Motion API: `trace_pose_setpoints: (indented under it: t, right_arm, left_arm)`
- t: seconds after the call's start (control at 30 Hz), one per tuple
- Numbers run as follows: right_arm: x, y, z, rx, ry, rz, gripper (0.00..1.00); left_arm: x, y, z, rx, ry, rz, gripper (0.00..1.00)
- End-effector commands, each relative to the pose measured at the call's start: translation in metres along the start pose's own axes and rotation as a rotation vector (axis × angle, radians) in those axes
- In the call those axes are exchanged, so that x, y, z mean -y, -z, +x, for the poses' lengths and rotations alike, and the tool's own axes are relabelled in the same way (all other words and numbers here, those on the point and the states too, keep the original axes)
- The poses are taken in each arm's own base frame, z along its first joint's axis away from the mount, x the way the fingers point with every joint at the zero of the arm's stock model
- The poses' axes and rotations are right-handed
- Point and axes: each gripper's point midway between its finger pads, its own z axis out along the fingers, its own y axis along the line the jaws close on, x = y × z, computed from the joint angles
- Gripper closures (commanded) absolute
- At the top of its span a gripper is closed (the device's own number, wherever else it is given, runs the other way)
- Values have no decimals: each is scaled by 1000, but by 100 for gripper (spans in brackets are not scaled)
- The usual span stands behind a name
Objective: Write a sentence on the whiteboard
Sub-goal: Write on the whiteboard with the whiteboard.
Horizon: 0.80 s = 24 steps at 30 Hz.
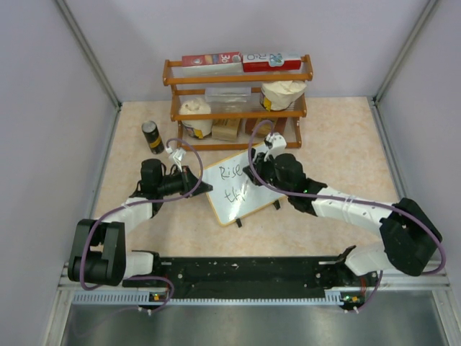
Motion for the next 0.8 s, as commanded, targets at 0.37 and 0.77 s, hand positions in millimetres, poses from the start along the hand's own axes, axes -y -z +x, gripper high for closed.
trace_pose_setpoints:
  t: [0.37, 0.77]
  right_arm:
    - [-7, 3, -37, 161, 3, -35, 100]
    - [-19, 51, -62, 221, -22, -91, 100]
  left_arm:
    - [-43, 3, 6, 26, -78, -195, 100]
    - [-18, 21, -25, 119, -119, -237, 11]
